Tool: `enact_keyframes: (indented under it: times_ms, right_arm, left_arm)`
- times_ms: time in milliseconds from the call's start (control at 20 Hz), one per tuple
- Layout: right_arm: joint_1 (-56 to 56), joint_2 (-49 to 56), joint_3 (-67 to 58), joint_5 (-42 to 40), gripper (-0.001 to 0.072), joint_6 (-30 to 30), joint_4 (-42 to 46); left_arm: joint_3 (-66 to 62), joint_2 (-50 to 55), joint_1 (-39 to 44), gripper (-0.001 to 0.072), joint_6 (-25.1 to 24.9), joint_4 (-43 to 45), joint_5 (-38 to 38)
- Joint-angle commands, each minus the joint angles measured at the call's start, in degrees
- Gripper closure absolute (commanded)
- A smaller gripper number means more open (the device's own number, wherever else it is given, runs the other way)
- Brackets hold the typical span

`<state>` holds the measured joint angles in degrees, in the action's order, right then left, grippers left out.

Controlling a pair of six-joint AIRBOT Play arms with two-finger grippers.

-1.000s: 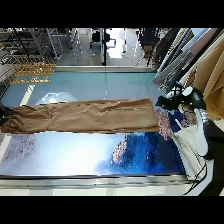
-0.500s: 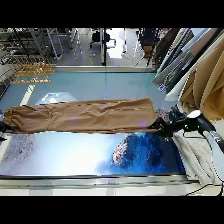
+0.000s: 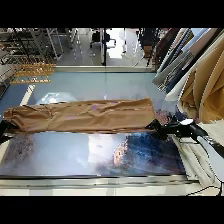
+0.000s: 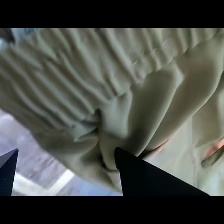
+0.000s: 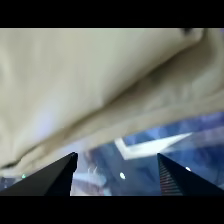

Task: Fold the clothes and pants, and hang the long-sleeved shirts on hangers.

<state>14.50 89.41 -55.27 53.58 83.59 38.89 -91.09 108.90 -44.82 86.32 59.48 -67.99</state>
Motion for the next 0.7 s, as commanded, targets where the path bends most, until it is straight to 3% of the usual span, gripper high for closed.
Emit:
enact_keyframes:
  times_ms: [0, 150, 200, 250, 300, 350, 400, 550, 650]
  right_arm:
    - [-1.86, 1.16, 0.28, -6.8, 0.0125, 1.03, 0.02]
    - [-4.22, 2.36, 0.26, -11.89, 0.0154, 1.66, -1.18]
    - [-5.09, 2.78, 0.26, -13.68, 0.0251, 1.79, -2.45]
    - [-6.23, 3.02, 0.26, -16.04, 0.0407, 1.77, -3.67]
    - [-7.32, 3.13, -0.07, -17.66, 0.0449, 1.62, -4.2]
    - [-8.31, 3.15, -0.81, -18.21, 0.0565, 0.52, -4.0]
    - [-8.85, 3.13, -2.12, -16.74, 0.0677, -2.16, -3.63]
    - [-8.48, 2.23, -7.02, -1.81, 0.0688, -5.16, 6.16]
    - [-8.48, -0.2, -7.58, 8.09, 0.0688, -5.16, 14.69]
  left_arm:
    - [0.02, 0.57, 0.5, 0.0134, 3.1, -0.42, 5.9]
    - [0.02, 1.25, 1.49, 0.0289, 4.26, -0.87, 9.22]
    - [0.02, 1.68, 1.95, 0.0399, 5.33, -1.09, 9.57]
    - [0.02, 2.16, 2.27, 0.0477, 5.44, -1.73, 9.81]
    - [0.0, 2.75, 2.78, 0.0554, 5.42, -3.63, 9.99]
    - [0.0, 3.21, 2.82, 0.0694, 4.61, -6.73, 10.01]
    - [0.0, 3.48, 2.8, 0.0702, 1.53, -11.39, 9.99]
    - [-1.25, 2.64, 0.61, 0.0705, -5.97, -19.04, 5.9]
    - [-4.28, 1.53, -2.34, 0.0705, -6.47, -13.07, -0.17]
